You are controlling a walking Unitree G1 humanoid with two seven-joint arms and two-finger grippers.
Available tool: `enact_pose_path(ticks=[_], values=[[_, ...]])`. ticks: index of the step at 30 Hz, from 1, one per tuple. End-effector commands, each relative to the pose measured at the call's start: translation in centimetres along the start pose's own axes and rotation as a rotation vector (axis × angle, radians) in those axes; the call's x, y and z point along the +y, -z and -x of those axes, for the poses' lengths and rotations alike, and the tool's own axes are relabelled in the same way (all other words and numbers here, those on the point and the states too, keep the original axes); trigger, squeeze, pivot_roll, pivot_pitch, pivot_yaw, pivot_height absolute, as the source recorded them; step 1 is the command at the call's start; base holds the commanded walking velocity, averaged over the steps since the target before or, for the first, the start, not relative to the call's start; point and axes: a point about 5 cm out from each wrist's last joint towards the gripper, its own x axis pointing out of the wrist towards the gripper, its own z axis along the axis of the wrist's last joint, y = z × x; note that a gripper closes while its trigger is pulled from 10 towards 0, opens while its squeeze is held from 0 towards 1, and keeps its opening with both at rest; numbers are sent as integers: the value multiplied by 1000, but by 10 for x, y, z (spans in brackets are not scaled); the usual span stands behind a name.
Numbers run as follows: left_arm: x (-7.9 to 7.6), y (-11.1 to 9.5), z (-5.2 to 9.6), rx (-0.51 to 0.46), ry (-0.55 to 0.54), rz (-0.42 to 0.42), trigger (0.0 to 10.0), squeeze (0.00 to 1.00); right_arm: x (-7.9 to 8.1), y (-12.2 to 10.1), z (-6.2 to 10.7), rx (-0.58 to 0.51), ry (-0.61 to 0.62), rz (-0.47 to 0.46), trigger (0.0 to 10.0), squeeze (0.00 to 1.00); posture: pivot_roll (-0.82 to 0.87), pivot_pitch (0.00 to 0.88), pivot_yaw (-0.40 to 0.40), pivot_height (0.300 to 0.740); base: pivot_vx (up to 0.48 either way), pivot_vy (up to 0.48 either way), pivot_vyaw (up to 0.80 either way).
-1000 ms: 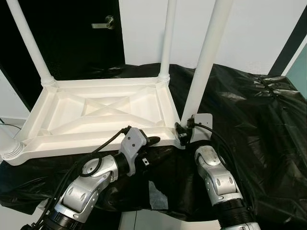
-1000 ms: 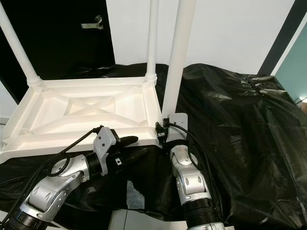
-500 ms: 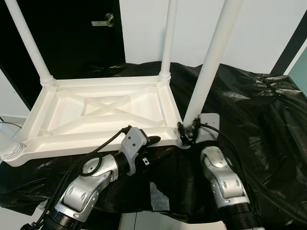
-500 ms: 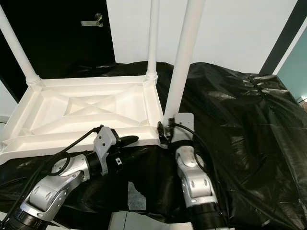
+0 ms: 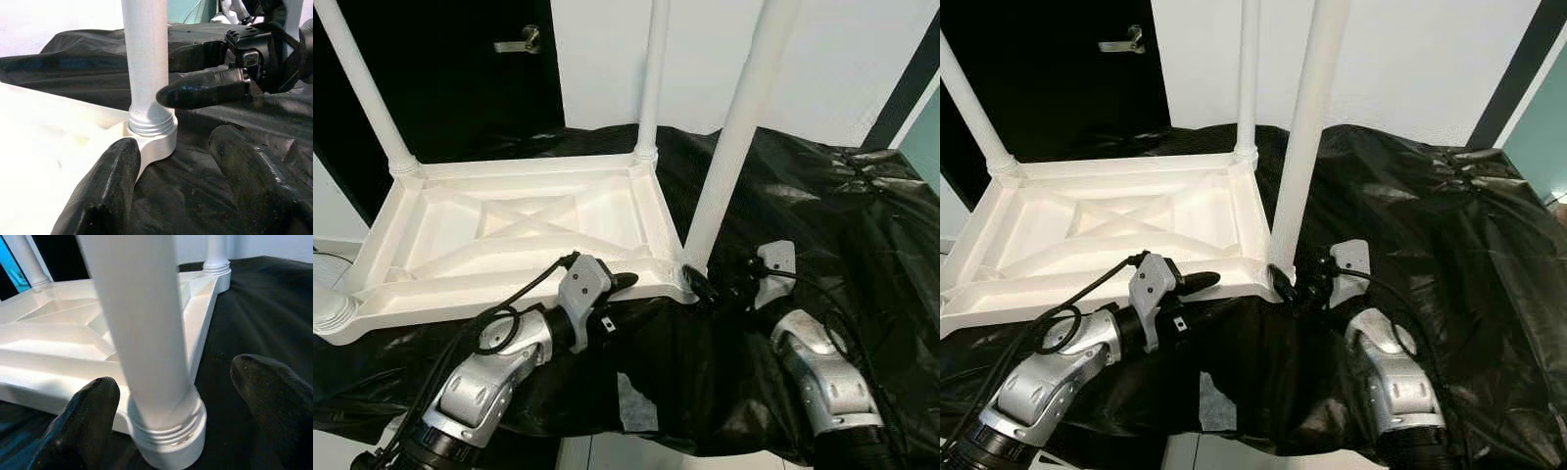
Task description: Building children table
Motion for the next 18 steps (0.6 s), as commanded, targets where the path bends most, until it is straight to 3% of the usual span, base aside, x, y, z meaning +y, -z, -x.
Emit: enact_pose_path(ticks=[1,7,9,18], values=[[0,0,1,7,79,-12,10000,0,-7,-3,-1,-4,-70,17,10000,0,25,0,-36,740,0,0,0],[4,-1,1,6,72,-21,10000,0,-21,-5,-15,37,-227,70,10000,0,29,0,-31,740,0,0,0],[4,-2,-1,2,71,-22,10000,0,-20,-5,-25,55,-278,87,10000,0,36,0,-33,740,0,0,0],[5,-4,-2,-3,67,-24,10000,0,-18,-2,-39,94,-355,137,10000,0,46,0,-41,740,0,0,0]])
